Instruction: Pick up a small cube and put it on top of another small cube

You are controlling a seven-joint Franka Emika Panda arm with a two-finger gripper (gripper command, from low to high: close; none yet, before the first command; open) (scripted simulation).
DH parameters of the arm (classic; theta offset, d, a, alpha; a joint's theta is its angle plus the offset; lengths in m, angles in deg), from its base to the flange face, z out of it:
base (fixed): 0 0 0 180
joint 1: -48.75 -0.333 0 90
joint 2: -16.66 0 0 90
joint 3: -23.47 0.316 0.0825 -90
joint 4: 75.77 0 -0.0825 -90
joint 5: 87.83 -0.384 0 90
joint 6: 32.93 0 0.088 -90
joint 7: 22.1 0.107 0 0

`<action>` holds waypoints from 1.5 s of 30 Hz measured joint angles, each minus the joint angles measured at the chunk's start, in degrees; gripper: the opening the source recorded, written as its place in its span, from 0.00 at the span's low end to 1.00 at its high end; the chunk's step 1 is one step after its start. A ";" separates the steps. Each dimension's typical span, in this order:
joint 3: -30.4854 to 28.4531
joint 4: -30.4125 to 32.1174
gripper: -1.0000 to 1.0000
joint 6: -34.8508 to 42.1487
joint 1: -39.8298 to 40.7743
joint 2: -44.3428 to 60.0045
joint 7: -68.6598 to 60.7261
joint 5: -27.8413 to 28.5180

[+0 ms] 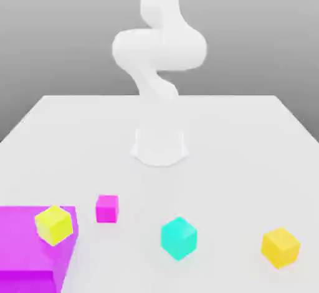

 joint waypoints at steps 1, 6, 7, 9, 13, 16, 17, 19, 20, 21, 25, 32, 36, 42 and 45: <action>0.16 1.30 0.50 -1.44 -0.21 2.39 -1.10 0.72; 0.19 7.23 0.50 -7.96 -1.32 13.30 -6.49 3.56; 0.07 8.38 0.50 -9.21 -1.59 15.41 -7.65 3.97; -0.21 10.67 0.50 -11.73 -2.11 19.60 -10.08 4.62; -0.76 15.28 0.50 -16.79 -3.18 27.92 -15.62 4.92; -1.13 18.76 0.50 -20.68 -4.18 34.09 -20.70 3.88; -1.17 19.93 0.50 -21.98 -4.57 36.13 -22.65 3.18; -0.74 22.26 0.50 -24.57 -5.20 40.18 -27.04 1.06; -0.24 23.21 0.50 -25.91 -5.21 42.18 -29.14 -0.16; 0.07 23.51 0.50 -27.44 -5.10 44.20 -30.23 -0.84; 0.31 22.69 0.50 -34.11 -4.90 52.42 -31.08 -1.28; -0.05 22.05 0.00 -37.36 -5.17 56.48 -30.83 -0.87; 0.24 22.49 0.00 -35.29 -4.97 53.92 -31.03 -1.20; 1.08 23.47 0.00 -26.67 -5.48 44.41 -31.95 -1.26; 2.22 21.85 0.00 -24.81 -7.06 44.22 -33.77 -1.16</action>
